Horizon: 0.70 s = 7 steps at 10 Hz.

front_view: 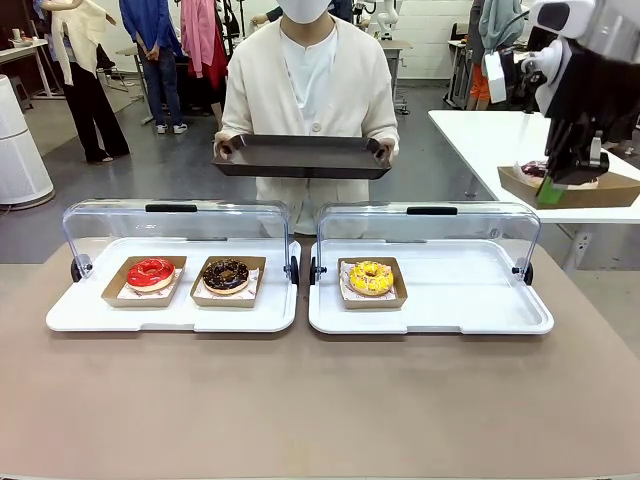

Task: Provide the desired donut to the person.
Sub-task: Pick up and lift the Paper togo box containing the Donut pointed at by the person.

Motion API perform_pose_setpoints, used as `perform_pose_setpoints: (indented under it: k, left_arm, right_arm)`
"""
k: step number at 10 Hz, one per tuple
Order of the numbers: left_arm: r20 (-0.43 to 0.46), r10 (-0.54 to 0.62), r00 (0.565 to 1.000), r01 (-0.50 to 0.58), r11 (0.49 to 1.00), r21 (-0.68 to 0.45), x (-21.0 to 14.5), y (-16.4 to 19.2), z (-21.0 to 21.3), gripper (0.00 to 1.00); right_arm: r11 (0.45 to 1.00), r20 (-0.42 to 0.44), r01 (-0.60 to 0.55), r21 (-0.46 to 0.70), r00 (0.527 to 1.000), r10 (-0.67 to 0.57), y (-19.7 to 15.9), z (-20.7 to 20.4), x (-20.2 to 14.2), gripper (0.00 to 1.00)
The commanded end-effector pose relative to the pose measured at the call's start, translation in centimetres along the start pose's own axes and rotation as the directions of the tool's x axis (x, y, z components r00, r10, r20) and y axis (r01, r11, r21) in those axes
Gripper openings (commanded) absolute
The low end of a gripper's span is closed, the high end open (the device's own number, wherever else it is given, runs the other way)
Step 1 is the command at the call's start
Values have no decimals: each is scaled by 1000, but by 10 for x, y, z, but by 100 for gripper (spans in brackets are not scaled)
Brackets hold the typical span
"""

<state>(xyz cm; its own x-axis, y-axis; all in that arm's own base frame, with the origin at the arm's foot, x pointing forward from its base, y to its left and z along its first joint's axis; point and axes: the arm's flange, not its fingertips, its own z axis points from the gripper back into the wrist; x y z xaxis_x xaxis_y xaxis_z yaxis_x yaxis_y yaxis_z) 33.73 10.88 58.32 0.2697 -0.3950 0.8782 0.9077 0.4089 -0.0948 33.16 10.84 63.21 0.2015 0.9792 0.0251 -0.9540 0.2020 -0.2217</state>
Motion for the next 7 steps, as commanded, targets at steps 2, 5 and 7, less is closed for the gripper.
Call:
perform_pose_setpoints:
  k: [2, 5, 7]
  left_arm:
    - [19, -22, 1000, 22, 1000, -4, 0, 1, 0, 100]
    - [19, -22, 1000, 22, 1000, -4, 0, 1, 0, 100]
    - [19, -22, 1000, 22, 1000, -4, 0, 1, 0, 100]
  right_arm:
    - [999, 18, -2, 48, 1000, 2, -29, -10, 11, 0]
    - [1000, 3, 5, 28, 1000, -5, -20, -8, 5, 0]
    - [1000, 3, 5, 28, 1000, -5, -20, -8, 5, 0]
